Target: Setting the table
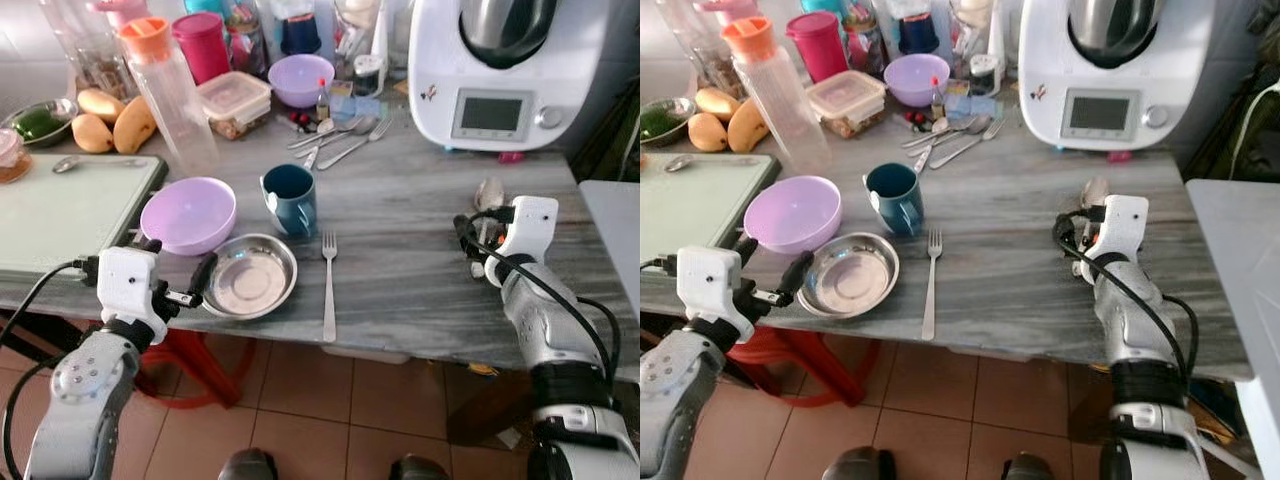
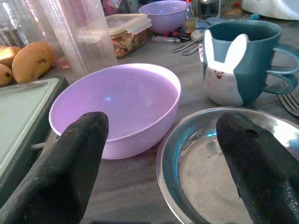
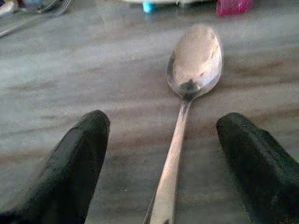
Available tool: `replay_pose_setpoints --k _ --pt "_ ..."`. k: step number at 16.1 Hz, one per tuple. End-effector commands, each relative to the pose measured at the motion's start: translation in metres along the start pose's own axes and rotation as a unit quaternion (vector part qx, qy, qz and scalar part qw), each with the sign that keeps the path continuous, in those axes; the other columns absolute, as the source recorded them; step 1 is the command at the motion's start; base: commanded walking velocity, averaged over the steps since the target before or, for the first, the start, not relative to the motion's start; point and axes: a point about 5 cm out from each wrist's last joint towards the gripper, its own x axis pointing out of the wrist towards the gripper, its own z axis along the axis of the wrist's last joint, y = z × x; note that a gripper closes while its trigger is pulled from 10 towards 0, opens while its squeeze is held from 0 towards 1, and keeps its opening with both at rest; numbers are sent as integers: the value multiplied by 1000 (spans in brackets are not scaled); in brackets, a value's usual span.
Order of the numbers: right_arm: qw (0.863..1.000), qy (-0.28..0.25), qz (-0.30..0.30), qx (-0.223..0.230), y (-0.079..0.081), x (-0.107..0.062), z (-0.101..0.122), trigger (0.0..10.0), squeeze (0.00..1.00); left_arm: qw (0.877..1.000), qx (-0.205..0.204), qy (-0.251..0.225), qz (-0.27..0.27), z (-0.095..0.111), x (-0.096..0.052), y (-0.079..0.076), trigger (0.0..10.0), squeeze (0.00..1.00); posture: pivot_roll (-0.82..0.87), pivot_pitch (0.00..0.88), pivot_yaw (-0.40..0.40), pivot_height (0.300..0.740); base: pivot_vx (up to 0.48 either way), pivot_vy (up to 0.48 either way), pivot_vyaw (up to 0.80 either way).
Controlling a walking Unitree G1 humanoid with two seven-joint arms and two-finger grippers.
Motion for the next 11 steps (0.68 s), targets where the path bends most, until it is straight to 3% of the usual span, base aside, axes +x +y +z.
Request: replay_pose_setpoints --k 1,4,5,6,7,11 --pt "1000 -8 3 7 0 4 6 10000 0 1000 10 0 5 4 -2 6 10000 0 124 95 115 740 0 0 0" --pt "999 38 13 24 -5 11 0 10000 0 1000 12 3 5 5 -3 7 10000 0 132 96 114 740 0 0 0" --pt "998 56 20 30 -6 13 -3 6941 0 1000 12 4 5 5 -4 6 10000 0 133 96 113 740 0 0 0" --pt "995 87 36 33 -6 14 -7 667 0 1000 10 5 3 5 -4 6 10000 0 131 94 108 740 0 0 0" --pt "994 96 43 34 -6 14 -9 0 0 1000 10 5 3 4 -4 5 10000 0 127 93 105 740 0 0 0" --pt "979 166 105 49 -2 8 -26 0 0 1000 3 7 0 2 -3 2 10000 0 110 86 88 740 0 0 0"
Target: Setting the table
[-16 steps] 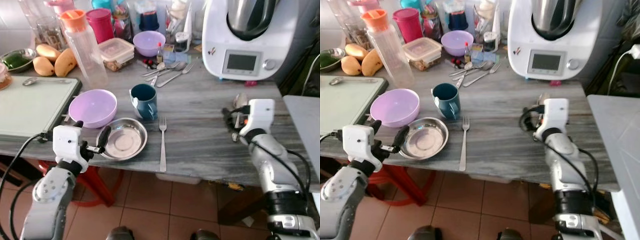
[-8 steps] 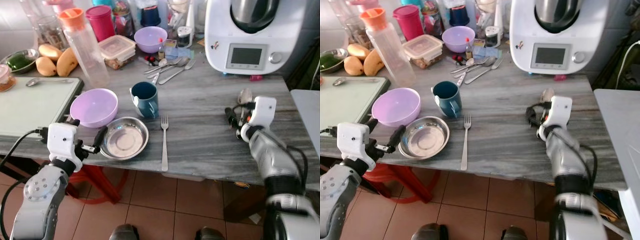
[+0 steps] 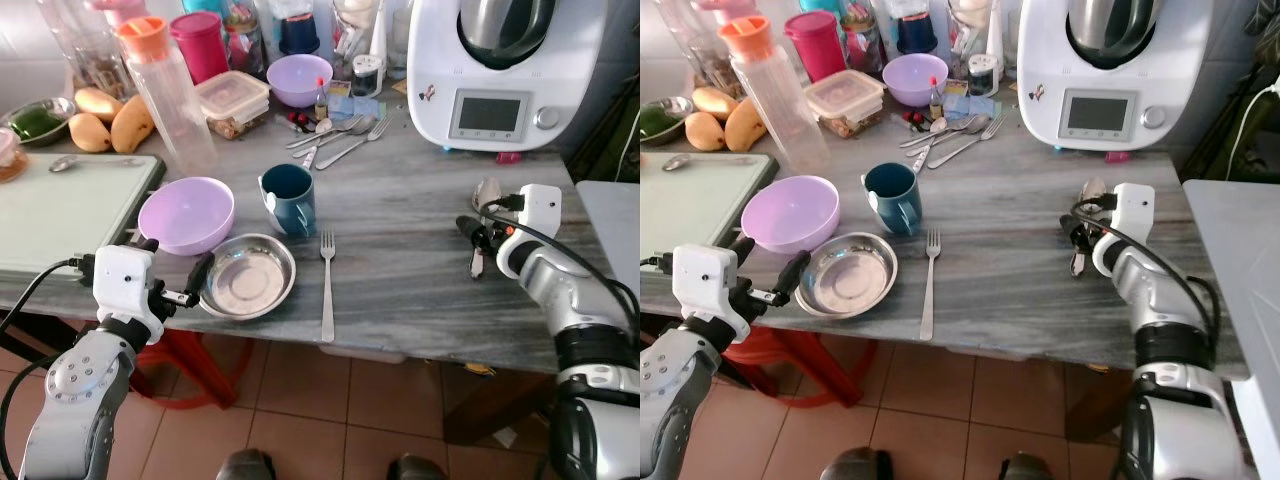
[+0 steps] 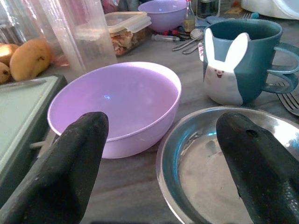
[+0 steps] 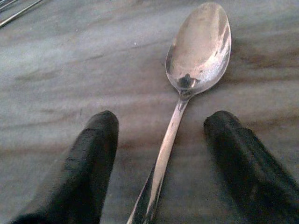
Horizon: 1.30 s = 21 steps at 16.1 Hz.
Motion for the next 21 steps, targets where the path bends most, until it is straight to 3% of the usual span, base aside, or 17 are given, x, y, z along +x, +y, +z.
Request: replay_pose_setpoints --k 1,7,14,21 --pt "994 96 36 24 12 3 -43 0 0 1000 0 2 -2 0 -1 -1 10000 0 107 85 86 740 0 0 0" --pt "987 154 32 37 6 -8 -66 0 0 1000 -10 4 -8 -4 0 -5 10000 0 85 73 69 740 0 0 0" --pt "983 175 35 53 -1 -14 -72 0 0 1000 -16 5 -8 -6 0 -8 10000 0 76 75 59 740 0 0 0" --pt "981 181 44 59 3 -17 -79 0 0 1000 -18 3 -11 -6 3 -10 10000 0 68 75 60 740 0 0 0"
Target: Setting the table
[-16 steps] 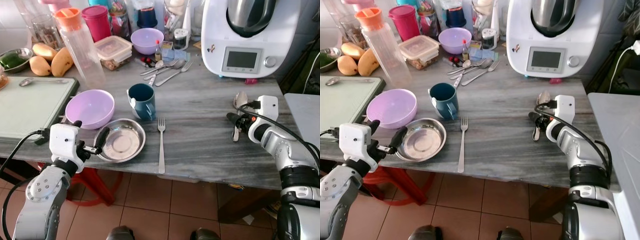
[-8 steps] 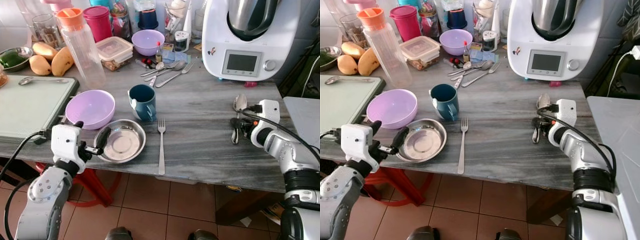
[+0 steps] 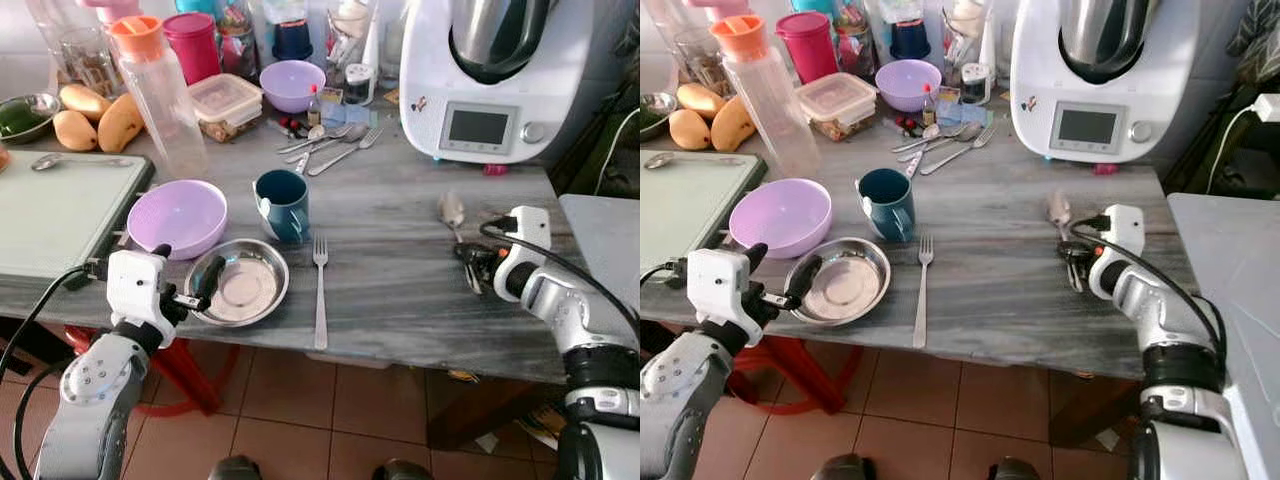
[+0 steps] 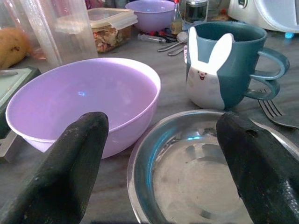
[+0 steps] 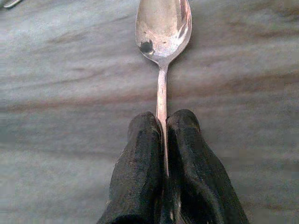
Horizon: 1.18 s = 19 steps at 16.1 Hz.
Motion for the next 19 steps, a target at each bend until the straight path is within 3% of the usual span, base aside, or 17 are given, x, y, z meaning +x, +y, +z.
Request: replay_pose_setpoints --k 1,4,8,11,19 --pt "993 109 -6 38 1 4 -51 0 0 1000 3 -1 -1 0 1 1 10000 0 67 75 60 740 0 0 0" --pt "995 88 3 52 25 10 -48 0 0 1000 2 -2 -1 0 1 0 10000 0 64 73 56 740 0 0 0" --pt "991 77 76 79 99 25 -50 0 0 1000 -3 -8 -2 0 7 -4 10000 0 55 63 48 740 0 0 0" --pt "988 89 97 82 123 26 -56 0 0 1000 -4 -14 -2 1 9 -6 10000 0 55 56 36 740 0 0 0" --pt "987 119 84 71 132 1 -69 0 0 1000 -9 -28 1 3 17 -8 10000 0 27 34 15 740 0 0 0"
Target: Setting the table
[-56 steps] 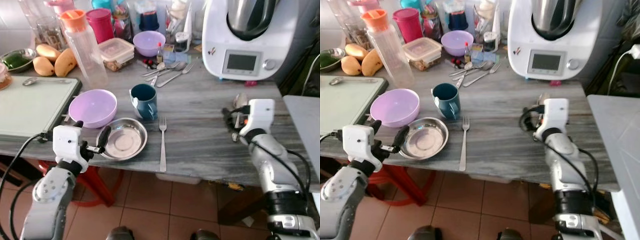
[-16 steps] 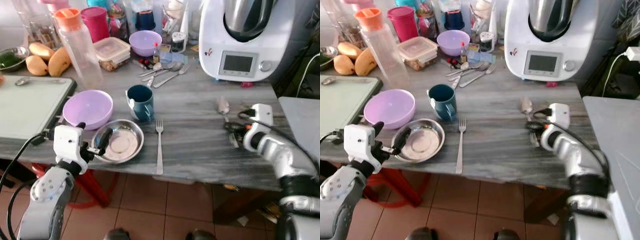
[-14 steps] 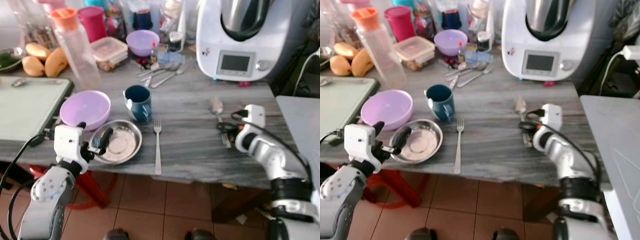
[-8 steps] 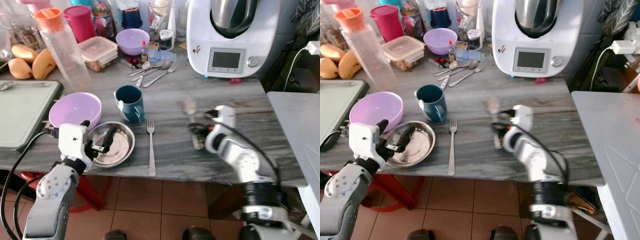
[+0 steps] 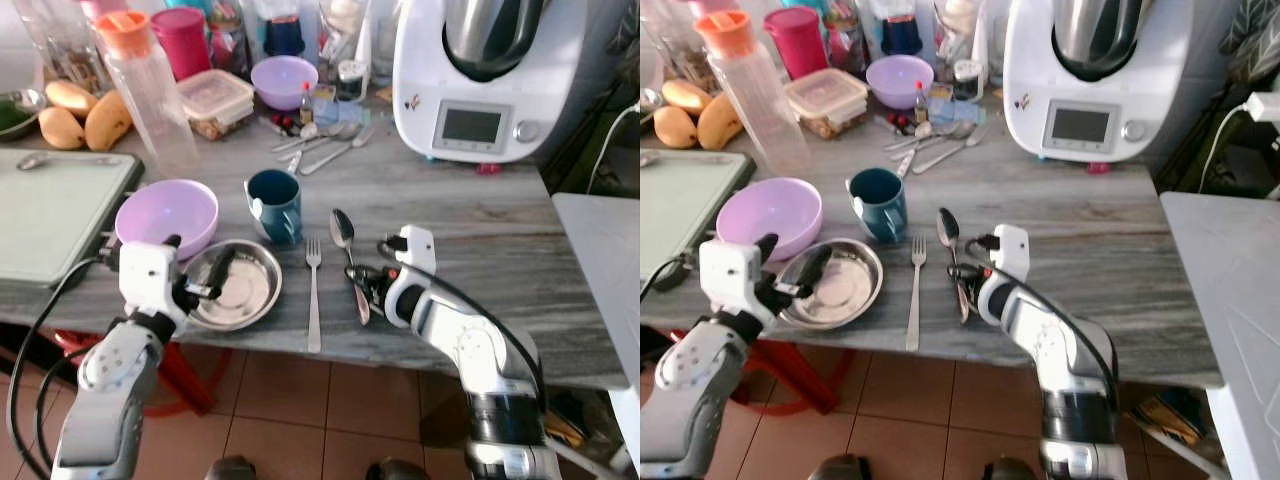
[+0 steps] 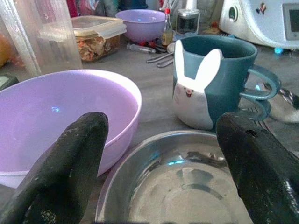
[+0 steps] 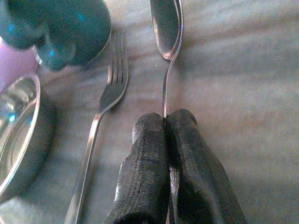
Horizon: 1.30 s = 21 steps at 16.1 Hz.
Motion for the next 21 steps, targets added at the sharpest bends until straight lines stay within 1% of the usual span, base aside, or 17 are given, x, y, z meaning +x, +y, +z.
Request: replay_pose_setpoints --k 1,3,5,8,9,10,11,12,13,19,21 --pt "996 68 -47 13 -13 -1 -26 0 0 1000 5 0 5 0 1 1 10000 0 26 34 16 740 0 0 0" --pt "996 66 -60 21 -12 -9 -29 0 0 1000 2 -3 4 -1 3 -1 10000 0 19 29 13 740 0 0 0" --pt "995 71 -59 25 -9 -13 -34 0 0 1000 2 -5 4 -1 5 -1 10000 0 13 23 13 740 0 0 0" --pt "995 76 -60 35 -8 -16 -39 0 0 1000 0 -8 4 -2 8 -2 10000 0 9 19 12 740 0 0 0" --pt "995 74 -62 37 -10 -15 -38 353 0 1000 0 -8 3 -2 8 -2 10000 0 9 17 12 740 0 0 0" --pt "994 73 -64 38 -11 -15 -37 353 0 1000 -1 -8 3 -3 8 -3 10000 0 9 16 12 740 0 0 0" --pt "994 74 -70 45 -13 -15 -37 9216 325 1000 0 -10 3 -3 8 -2 10000 0 12 13 11 740 0 0 0" --pt "994 74 -70 46 -13 -15 -37 10000 957 1000 0 -10 4 -3 8 -2 10000 0 14 13 12 740 0 0 0" --pt "994 74 -70 47 -12 -15 -37 10000 1000 1000 1 -10 5 -3 8 -2 10000 0 15 13 11 740 0 0 0" --pt "994 72 -70 47 -13 -15 -36 10000 1000 1000 4 -10 3 -3 8 -1 10000 0 15 11 17 740 0 0 0" --pt "995 70 -67 33 -13 -16 -34 10000 1000 1000 4 -10 2 -3 8 -1 10000 0 13 10 18 740 0 0 0"
